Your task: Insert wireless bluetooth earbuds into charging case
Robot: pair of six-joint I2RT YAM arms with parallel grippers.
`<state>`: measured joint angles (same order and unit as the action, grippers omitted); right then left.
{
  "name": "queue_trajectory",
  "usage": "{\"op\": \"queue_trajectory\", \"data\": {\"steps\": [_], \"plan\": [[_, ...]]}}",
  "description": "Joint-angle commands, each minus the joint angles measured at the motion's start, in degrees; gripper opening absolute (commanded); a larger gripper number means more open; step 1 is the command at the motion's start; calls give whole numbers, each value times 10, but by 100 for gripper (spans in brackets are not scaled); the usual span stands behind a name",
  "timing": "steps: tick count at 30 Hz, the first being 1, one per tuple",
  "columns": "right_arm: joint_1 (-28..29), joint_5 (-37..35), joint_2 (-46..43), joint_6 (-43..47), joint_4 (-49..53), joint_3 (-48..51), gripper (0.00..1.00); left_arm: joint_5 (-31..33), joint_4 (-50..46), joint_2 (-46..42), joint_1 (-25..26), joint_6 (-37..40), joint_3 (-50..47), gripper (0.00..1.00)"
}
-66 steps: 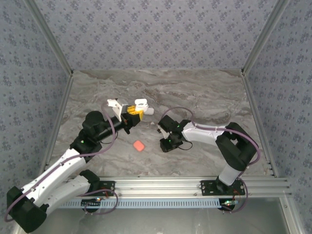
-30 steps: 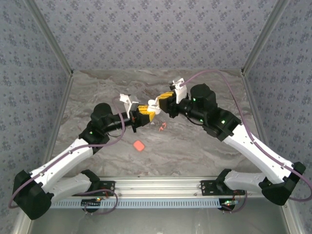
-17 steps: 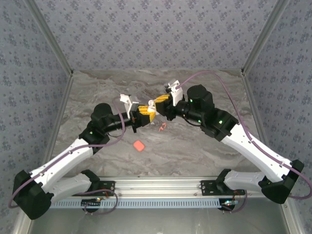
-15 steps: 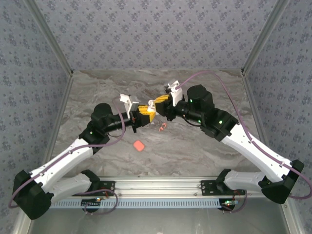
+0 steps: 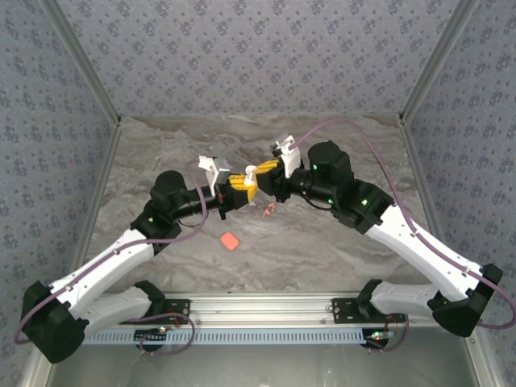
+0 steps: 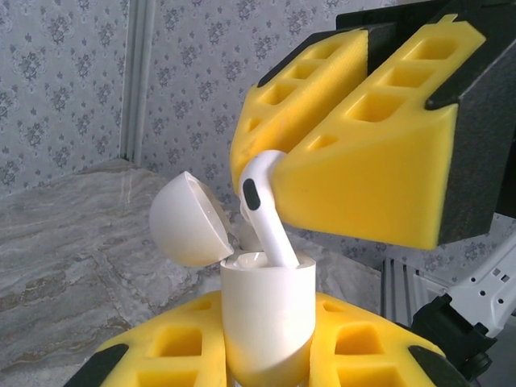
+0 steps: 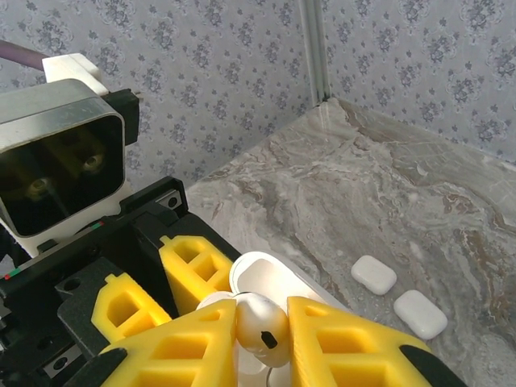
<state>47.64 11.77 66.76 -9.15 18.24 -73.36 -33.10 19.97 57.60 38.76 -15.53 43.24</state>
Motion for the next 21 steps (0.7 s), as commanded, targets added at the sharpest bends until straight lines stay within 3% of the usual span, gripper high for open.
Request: {"op": "queue_trajectory", "data": {"steps": [1, 8, 15, 19, 21], "plan": [[1, 53, 5, 11, 2, -5, 25, -7, 25, -3, 3, -1, 19, 0], [-12, 89, 14, 15, 35, -45, 35, -14, 47, -4, 3, -14, 19, 0], [-56, 103, -46, -11, 4, -32, 57, -15, 61, -4, 3, -21, 17, 0], [-106, 110, -77, -52, -10, 14, 75, -17, 75, -2, 3, -28, 16, 0], [-139, 152, -79, -84, -17, 37, 87, -20, 81, -1, 3, -33, 17, 0]]}}
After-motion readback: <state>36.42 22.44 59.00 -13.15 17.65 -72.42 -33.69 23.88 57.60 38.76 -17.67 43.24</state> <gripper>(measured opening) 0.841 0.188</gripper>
